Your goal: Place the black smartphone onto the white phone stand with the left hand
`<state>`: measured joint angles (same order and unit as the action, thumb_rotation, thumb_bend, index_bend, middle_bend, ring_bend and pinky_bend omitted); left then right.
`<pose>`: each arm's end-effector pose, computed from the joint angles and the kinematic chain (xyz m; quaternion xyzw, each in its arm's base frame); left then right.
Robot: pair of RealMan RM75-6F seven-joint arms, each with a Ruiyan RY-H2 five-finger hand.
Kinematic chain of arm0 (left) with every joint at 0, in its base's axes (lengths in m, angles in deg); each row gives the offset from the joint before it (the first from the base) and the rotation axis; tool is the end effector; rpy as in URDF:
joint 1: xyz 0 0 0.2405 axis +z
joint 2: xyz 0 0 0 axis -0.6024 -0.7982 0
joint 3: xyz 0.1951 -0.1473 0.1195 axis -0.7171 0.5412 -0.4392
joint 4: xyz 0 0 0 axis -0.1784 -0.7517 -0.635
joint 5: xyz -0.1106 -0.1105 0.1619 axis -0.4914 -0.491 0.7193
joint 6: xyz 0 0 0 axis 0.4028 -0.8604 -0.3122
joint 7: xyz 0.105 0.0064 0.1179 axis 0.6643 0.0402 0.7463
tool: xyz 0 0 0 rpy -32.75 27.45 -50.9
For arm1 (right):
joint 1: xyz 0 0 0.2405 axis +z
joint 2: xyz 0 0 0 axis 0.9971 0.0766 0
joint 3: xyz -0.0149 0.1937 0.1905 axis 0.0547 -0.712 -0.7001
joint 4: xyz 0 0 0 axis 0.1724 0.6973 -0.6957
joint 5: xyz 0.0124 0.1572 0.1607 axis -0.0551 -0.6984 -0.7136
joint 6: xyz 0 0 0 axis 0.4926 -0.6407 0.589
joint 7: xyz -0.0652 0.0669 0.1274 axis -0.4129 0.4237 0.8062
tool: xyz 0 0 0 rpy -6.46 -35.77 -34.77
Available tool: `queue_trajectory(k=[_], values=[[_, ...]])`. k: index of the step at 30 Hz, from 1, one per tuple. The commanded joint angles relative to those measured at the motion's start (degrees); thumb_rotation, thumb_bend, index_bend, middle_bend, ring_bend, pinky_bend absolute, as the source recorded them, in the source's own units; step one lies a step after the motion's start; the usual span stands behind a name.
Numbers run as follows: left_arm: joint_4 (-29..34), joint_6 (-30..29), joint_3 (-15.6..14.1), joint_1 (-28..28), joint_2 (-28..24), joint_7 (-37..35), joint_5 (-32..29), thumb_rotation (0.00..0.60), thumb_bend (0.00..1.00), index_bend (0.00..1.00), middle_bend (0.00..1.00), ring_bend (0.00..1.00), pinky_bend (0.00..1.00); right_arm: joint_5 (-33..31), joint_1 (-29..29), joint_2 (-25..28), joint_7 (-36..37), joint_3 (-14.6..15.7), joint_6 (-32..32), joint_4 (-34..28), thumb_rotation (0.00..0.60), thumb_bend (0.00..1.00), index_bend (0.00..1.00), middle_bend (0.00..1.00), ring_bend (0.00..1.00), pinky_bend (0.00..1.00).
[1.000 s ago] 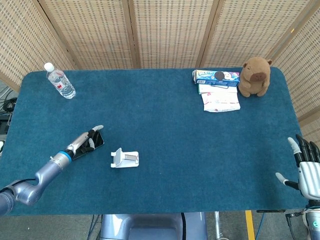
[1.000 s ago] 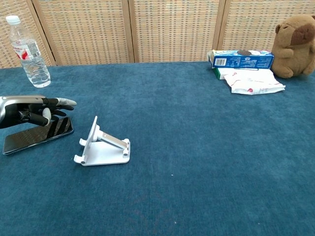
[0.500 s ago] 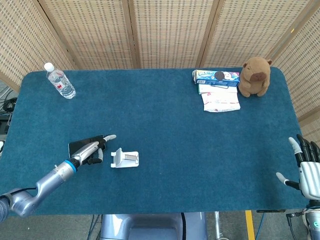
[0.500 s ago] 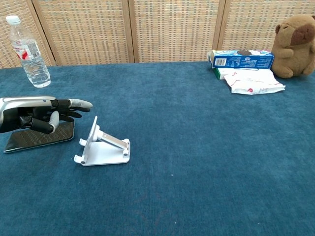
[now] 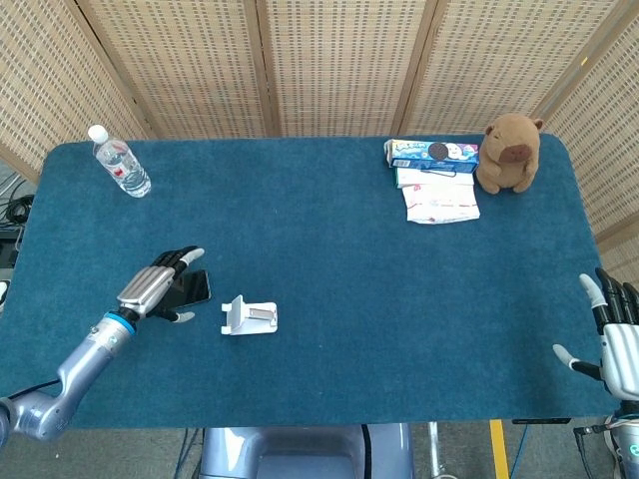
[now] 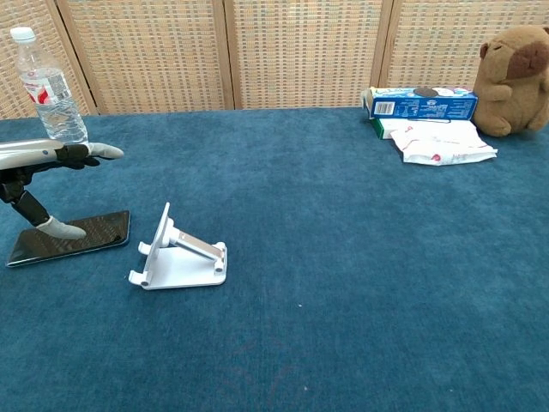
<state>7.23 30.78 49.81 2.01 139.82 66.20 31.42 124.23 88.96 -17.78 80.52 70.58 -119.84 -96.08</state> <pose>-0.2576 0.3494 0.0204 -0.6895 -0.5150 -0.3362 0.3827 -0.3410 -0.2023 0.1802 0.5541 -0.3727 0.4213 0.6136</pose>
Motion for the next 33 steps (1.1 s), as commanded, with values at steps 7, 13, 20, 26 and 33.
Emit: queue_trajectory(k=[7, 13, 20, 26, 33], values=[[1.6, -9.3, 3.7, 1.3, 7.4, 23.5, -22.2, 0.600, 0.11, 0.04, 0.00, 0.08, 0.08, 0.0, 0.0, 0.1, 0.4, 0.0, 0.1, 0.1, 0.600, 0.00, 0.00, 0.00, 0.00, 0.00], [1.1, -7.5, 3.8, 0.9, 8.3, 24.5, -24.9, 0.600, 0.11, 0.06, 0.01, 0.09, 0.08, -0.2, 0.0, 0.2, 0.6, -0.1, 0.2, 0.1, 0.600, 0.00, 0.00, 0.00, 0.00, 0.00], [-0.2, -6.8, 3.1, 0.3, 9.2, 27.1, -27.2, 0.600, 0.12, 0.18, 0.11, 0.16, 0.10, -0.2, 0.1, 0.2, 0.7, 0.0, 0.4, 0.1, 0.600, 0.00, 0.00, 0.00, 0.00, 0.00], [-1.1, -7.0, 3.4, -0.2, 10.3, 28.5, -28.8, 0.600, 0.13, 0.25, 0.18, 0.22, 0.18, -0.3, 0.1, 0.2, 0.9, 0.0, 0.5, 0.2, 0.600, 0.00, 0.00, 0.00, 0.00, 0.00], [-1.7, -8.7, 3.8, -0.4, 11.6, 30.1, -29.9, 0.600, 0.12, 0.26, 0.19, 0.23, 0.18, -0.3, 0.1, 0.2, 1.0, -0.1, 0.5, 0.3, 0.600, 0.00, 0.00, 0.00, 0.00, 0.00]])
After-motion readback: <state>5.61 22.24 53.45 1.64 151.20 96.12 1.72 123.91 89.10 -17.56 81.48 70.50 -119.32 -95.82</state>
